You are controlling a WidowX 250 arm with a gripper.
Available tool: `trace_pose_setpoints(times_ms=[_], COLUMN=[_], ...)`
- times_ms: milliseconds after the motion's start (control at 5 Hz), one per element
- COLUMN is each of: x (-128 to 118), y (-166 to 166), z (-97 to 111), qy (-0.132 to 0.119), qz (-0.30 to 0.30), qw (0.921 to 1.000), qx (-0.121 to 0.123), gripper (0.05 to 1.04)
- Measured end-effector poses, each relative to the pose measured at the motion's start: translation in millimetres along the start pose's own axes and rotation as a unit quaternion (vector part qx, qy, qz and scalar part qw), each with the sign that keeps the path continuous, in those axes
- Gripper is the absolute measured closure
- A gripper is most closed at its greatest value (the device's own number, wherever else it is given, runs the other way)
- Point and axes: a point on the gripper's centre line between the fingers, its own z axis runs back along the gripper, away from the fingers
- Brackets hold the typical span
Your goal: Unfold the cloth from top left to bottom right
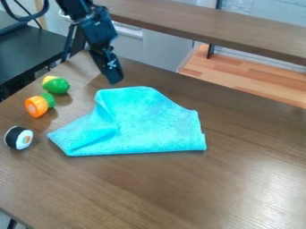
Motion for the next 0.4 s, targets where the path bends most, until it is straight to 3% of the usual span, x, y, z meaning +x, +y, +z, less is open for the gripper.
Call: trace_pose_setpoints(times_ms=[400], x=[10.4], y=[19.9], z=[-14.0], qy=[0.0], qz=[0.01], qw=[0.9998], qx=[0.02], gripper=[0.084])
